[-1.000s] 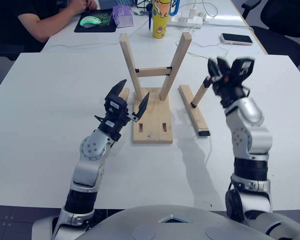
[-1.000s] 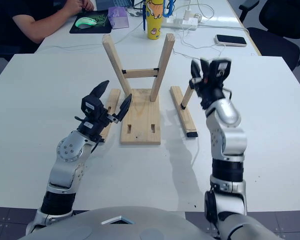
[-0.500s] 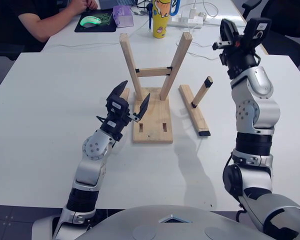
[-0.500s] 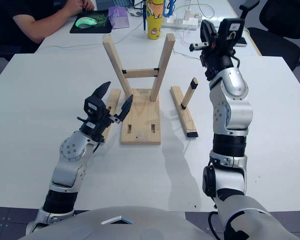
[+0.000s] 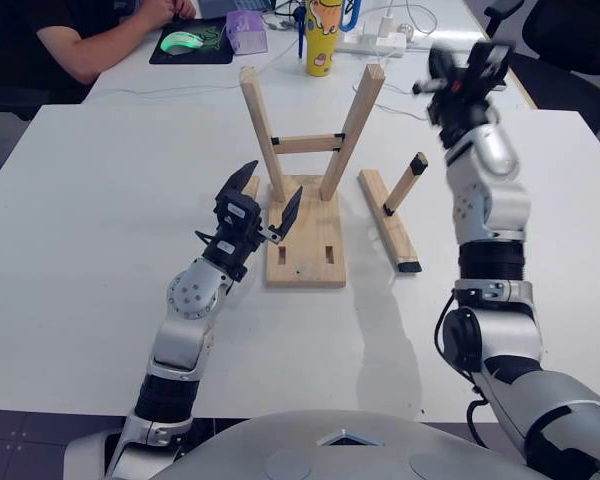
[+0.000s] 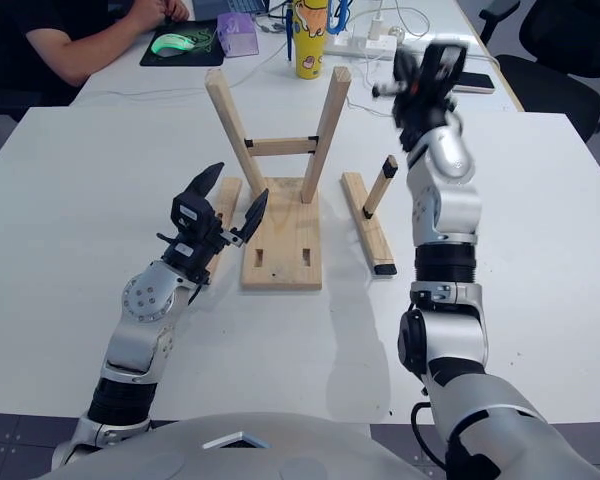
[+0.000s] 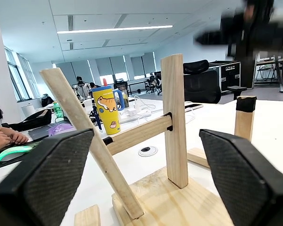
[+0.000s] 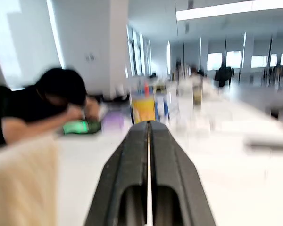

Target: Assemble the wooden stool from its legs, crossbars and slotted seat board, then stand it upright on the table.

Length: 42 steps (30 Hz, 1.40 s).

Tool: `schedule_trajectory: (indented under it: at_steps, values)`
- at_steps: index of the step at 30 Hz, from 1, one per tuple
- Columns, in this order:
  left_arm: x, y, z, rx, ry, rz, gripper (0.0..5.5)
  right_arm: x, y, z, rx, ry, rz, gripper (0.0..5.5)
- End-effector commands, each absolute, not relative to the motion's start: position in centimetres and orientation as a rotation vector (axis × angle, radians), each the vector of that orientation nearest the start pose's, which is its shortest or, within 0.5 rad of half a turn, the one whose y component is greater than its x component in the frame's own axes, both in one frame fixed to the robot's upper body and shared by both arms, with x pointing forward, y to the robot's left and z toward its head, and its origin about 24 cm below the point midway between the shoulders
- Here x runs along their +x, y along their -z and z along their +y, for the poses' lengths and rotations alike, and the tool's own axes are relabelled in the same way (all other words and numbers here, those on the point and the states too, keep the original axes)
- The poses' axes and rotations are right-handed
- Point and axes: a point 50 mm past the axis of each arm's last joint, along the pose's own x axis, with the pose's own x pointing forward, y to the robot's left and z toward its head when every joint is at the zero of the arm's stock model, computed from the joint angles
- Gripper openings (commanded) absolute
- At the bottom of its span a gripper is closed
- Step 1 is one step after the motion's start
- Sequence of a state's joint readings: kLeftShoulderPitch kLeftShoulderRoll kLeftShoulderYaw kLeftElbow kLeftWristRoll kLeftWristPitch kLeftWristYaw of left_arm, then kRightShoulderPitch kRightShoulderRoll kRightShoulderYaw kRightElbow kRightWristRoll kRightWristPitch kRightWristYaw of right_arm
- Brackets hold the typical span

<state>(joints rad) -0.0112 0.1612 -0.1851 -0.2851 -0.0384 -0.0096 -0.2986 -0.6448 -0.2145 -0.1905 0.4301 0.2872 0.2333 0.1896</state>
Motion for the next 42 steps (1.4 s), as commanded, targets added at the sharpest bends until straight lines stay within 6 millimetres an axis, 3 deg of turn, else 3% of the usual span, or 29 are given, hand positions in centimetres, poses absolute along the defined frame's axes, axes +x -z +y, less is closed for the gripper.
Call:
schedule_trajectory:
  at_steps: [1,6,13,21,26,42]
  values:
    - [24.6,-10.8,11.1,0.146,0.521,-0.281,4.15,33.4,-3.8,-18.4,0.183,-0.159,0.364,0.02]
    - [24.7,-10.8,11.3,0.147,0.506,-0.281,4.15,34.9,-6.7,-18.0,0.152,-0.177,0.254,0.02]
    - [24.8,-10.8,11.0,0.141,0.508,-0.285,4.15,35.6,-8.9,-18.0,0.136,-0.171,0.15,0.02]
    - [24.7,-10.7,10.8,0.135,0.503,-0.285,4.15,34.7,-20.8,-17.8,0.11,-0.204,-0.499,0.02]
    - [24.6,-10.6,10.9,0.132,0.5,-0.282,4.15,33.4,-24.7,-17.4,0.065,-0.212,-0.657,0.02]
    - [24.5,-10.5,10.8,0.132,0.511,-0.279,4.15,32.6,-25.8,-16.3,0.011,-0.253,-0.702,0.02]
